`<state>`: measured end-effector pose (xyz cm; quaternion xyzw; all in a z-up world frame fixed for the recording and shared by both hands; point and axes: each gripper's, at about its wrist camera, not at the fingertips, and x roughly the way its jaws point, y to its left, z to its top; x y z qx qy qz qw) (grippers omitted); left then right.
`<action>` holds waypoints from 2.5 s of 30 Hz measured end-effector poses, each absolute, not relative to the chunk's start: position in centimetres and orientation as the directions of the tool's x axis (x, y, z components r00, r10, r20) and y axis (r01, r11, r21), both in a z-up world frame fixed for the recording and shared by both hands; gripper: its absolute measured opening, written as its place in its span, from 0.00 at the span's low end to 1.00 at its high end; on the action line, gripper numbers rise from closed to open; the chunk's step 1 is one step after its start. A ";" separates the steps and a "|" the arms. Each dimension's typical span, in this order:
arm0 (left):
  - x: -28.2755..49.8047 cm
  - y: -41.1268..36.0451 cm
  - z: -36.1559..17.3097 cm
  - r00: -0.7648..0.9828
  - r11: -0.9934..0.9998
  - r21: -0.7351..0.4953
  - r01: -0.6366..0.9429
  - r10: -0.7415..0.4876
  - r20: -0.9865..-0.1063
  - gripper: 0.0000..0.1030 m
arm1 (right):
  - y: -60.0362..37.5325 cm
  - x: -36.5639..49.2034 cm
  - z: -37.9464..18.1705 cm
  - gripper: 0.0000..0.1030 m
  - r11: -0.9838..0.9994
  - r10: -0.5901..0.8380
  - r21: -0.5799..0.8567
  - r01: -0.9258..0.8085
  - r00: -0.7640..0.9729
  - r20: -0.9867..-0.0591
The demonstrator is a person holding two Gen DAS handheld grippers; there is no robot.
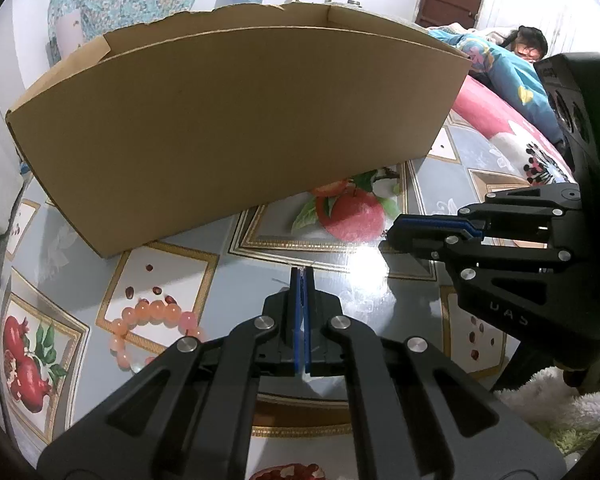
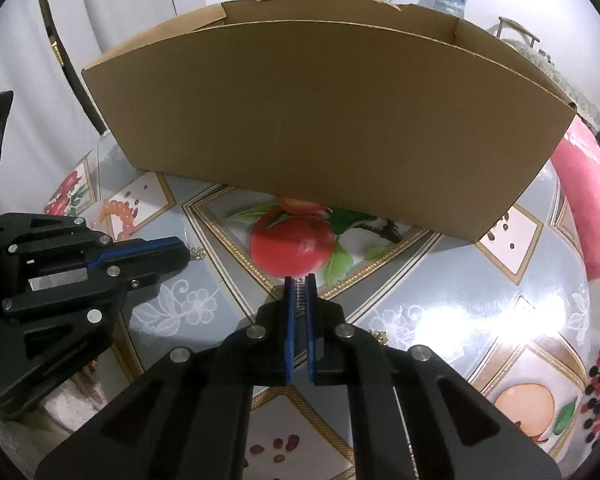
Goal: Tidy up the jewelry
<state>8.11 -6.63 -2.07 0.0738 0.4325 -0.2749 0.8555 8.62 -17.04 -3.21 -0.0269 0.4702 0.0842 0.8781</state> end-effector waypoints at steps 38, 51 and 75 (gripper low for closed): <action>16.4 -6.3 13.4 0.496 0.761 -0.248 0.599 -0.596 -0.631 0.00 | -23.4 16.0 11.9 0.05 0.927 0.373 0.213 -0.310 0.685 -0.625; 26.8 -9.0 4.5 0.215 0.794 -0.479 0.374 -0.576 -0.788 0.01 | -25.2 26.2 7.1 0.05 0.946 0.323 0.255 -0.202 0.495 -0.806; 26.0 -9.7 8.2 0.347 0.814 -0.396 0.425 -0.551 -0.759 0.34 | -31.0 21.4 11.6 0.33 0.923 0.367 0.351 -0.157 0.633 -0.682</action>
